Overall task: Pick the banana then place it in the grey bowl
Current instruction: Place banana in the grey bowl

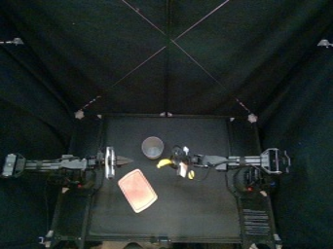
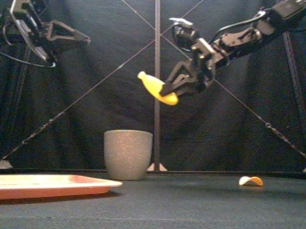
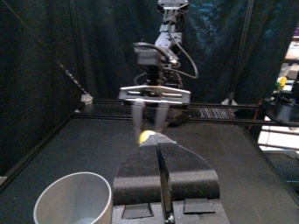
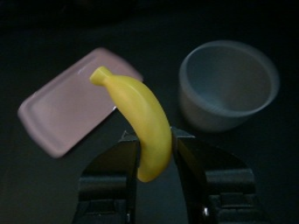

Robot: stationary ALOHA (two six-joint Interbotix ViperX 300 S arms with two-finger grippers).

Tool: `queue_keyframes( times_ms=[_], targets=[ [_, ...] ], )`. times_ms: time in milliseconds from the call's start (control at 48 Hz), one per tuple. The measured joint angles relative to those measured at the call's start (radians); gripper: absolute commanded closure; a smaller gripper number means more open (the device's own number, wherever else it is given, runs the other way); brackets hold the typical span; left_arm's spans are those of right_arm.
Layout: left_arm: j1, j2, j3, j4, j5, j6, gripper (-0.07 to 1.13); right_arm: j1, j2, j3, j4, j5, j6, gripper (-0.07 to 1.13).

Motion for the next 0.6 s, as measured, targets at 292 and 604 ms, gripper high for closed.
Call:
queue_keyframes(
  times_ms=[292, 604],
  targets=[
    [0.011, 0.002, 0.009, 0.0, -0.002, 0.0, 1.07, -0.14, 0.181, -0.115, 0.009, -0.175, 0.0, 0.61],
    [0.031, 0.002, 0.015, 0.0, -0.002, 0.0, 1.07, -0.143, 0.319, -0.236, 0.026, -0.115, 0.0, 0.39]
  ],
)
